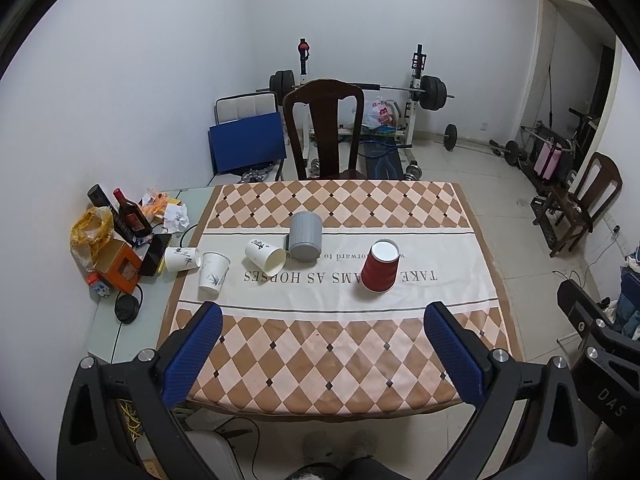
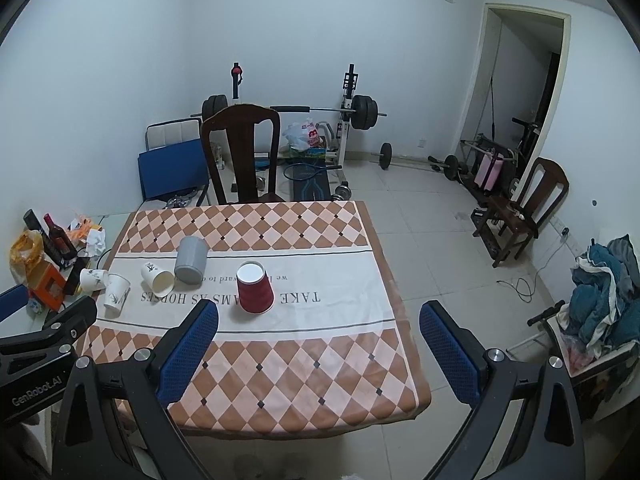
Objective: Flip cup upside down
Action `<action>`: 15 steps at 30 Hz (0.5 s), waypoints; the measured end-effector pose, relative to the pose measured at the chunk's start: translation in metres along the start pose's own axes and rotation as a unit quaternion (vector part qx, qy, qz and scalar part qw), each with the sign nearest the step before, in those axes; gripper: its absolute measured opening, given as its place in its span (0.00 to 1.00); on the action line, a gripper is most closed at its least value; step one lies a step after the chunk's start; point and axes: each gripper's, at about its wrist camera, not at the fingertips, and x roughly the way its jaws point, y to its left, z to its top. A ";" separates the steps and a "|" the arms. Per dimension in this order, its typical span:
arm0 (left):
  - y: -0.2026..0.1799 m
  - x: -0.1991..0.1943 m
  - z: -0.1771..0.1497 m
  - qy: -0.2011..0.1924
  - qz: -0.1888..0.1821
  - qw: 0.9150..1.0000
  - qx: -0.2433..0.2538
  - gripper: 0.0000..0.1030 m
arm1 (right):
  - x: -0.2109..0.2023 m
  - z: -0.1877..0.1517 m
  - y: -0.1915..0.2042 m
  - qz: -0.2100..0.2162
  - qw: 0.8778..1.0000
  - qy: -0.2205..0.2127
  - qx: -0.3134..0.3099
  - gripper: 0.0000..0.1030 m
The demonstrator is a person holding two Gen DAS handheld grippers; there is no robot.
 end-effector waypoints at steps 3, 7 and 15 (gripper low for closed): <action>0.000 -0.005 0.000 -0.002 0.000 1.000 -0.001 1.00 | 0.000 0.000 -0.001 0.002 1.000 0.001 0.000 0.99; -0.002 -0.008 0.000 -0.001 -0.002 1.000 -0.001 1.00 | -0.001 -0.001 -0.001 0.002 1.000 0.000 -0.001 0.99; -0.001 -0.013 -0.003 0.000 0.000 1.000 -0.003 1.00 | -0.009 -0.003 -0.002 0.004 1.000 -0.001 -0.001 0.99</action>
